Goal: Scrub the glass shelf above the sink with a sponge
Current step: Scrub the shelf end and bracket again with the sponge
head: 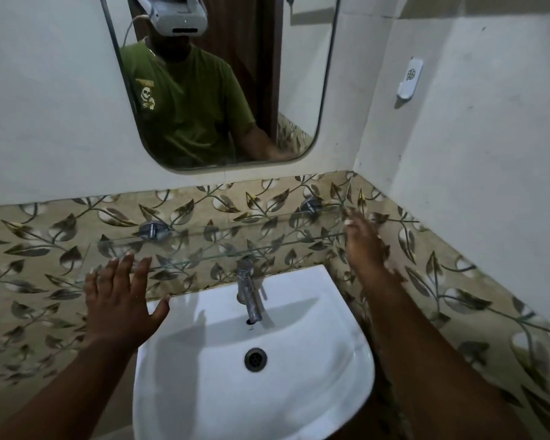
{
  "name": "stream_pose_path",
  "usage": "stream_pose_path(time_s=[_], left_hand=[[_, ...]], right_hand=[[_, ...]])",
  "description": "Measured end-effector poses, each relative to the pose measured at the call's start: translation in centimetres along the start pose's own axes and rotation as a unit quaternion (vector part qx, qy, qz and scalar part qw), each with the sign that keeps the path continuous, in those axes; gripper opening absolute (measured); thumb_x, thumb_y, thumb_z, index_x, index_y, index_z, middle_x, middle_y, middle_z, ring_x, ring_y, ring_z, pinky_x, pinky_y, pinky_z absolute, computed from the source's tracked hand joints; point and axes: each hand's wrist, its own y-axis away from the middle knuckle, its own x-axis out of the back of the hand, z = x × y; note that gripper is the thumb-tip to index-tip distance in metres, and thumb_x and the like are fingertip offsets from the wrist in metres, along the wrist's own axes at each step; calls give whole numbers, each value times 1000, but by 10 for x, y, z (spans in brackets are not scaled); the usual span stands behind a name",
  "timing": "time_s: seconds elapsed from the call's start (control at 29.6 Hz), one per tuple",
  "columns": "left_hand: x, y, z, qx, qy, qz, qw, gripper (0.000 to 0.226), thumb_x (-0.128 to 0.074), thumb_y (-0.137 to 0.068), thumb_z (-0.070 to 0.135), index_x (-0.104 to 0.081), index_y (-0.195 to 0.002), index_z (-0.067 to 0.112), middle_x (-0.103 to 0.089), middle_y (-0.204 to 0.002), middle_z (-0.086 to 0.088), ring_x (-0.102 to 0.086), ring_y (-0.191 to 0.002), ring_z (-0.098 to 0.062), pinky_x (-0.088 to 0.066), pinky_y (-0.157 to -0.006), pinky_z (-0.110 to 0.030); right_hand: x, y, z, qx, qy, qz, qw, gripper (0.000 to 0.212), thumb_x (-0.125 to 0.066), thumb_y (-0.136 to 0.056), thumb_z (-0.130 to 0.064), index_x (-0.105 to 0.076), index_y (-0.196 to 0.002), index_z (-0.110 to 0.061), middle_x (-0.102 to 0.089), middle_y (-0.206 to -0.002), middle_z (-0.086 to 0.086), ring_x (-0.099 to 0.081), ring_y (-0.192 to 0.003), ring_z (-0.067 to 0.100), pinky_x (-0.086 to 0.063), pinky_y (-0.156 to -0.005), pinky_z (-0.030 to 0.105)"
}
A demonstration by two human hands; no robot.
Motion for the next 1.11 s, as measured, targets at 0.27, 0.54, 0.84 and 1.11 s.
stream_pose_path(time_s=[0.27,0.54,0.84,1.11], left_hand=[[8,0,4,-10,-1,8,1000,87,-45,-79,66,-44,-148,13,-44,-151,-22,-37,-140,-45,-13,-119,-60],[6,-1,9,3,-10,-19,1000,91,-37,-83,74,-39,-151,14,-39,-154,-22,-32,-143,-44,-7,-121,-59],[6,4,2,6,-13,-38,999,91,-36,-84,76,-39,-152,15,-39,-155,-21,-31,-143,-43,-8,-121,-60],[5,9,-10,1,-12,-61,998,91,-22,-88,80,-34,-155,19,-38,-157,-18,-30,-145,-41,-8,-122,-58]], right_hand=[[-79,21,-29,81,238,25,968,55,-41,-103,-36,-41,-156,-20,-23,-170,7,-4,-158,33,7,-126,48],[-132,20,-111,97,322,-168,927,78,-30,-95,-51,-17,-162,-14,-8,-172,14,-3,-157,36,5,-123,60],[-180,81,-160,164,325,-235,901,95,-17,-86,-69,-8,-163,-15,0,-172,16,1,-156,40,14,-109,75],[-122,39,-100,285,345,-226,865,71,-9,-93,-70,-8,-160,-45,-7,-172,-4,-2,-156,41,1,-121,61]])
